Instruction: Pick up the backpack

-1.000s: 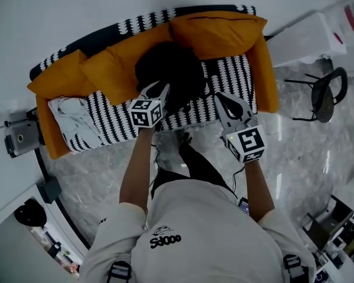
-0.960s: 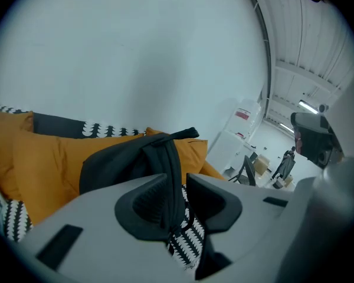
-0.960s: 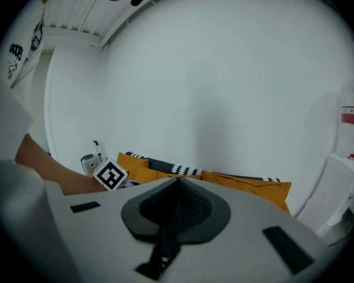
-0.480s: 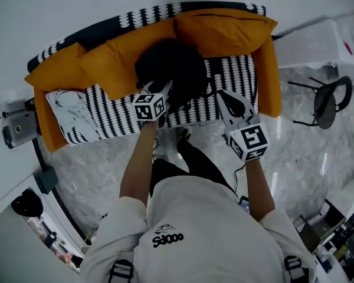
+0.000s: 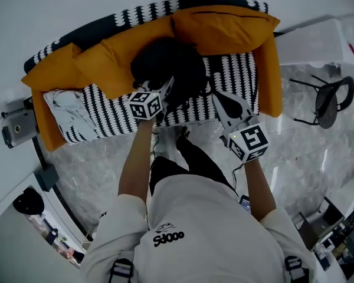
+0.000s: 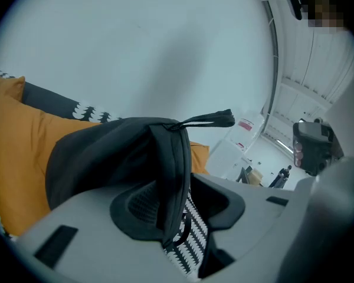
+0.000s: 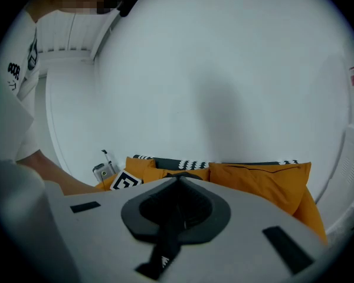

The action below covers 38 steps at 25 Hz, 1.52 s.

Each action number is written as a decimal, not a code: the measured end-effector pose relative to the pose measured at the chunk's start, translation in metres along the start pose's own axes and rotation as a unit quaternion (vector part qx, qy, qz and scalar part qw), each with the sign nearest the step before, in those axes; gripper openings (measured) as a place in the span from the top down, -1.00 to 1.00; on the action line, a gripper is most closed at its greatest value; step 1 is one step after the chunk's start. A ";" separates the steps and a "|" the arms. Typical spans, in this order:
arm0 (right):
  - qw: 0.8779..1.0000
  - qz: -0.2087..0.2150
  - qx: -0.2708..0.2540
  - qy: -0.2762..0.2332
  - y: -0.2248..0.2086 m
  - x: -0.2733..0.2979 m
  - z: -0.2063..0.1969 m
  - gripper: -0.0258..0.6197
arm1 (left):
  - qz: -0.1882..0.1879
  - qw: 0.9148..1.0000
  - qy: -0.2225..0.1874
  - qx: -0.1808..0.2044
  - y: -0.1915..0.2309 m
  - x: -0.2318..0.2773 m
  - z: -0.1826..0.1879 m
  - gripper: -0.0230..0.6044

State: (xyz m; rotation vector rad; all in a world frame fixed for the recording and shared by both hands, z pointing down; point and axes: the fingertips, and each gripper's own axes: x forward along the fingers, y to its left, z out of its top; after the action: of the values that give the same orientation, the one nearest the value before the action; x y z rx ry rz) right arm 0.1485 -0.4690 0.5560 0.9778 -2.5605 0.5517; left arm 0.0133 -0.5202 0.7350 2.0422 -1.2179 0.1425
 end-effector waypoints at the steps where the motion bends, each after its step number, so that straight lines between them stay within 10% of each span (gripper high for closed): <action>1: 1.000 0.003 0.000 0.000 -0.001 0.002 -0.001 0.81 | -0.007 1.000 0.001 0.001 -0.002 0.004 0.000 0.43; 12: 0.999 0.026 0.022 -0.016 -0.011 0.004 0.004 0.81 | -0.061 0.995 -0.028 -0.074 -0.006 0.042 0.010 0.36; 24: 0.999 -0.002 0.036 0.000 -0.043 0.002 -0.011 0.81 | -0.043 0.996 -0.055 -0.060 -0.007 0.097 0.026 0.31; 38: 0.999 -0.018 0.045 0.001 -0.066 -0.013 -0.022 0.81 | -0.007 0.997 -0.064 -0.040 -0.005 0.097 0.034 0.79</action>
State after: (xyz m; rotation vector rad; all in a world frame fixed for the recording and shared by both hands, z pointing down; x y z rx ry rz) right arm 0.2072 -0.4973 0.5844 1.0504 -2.5297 0.6627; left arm 0.0609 -0.6100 0.7511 2.0156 -1.2654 -0.0437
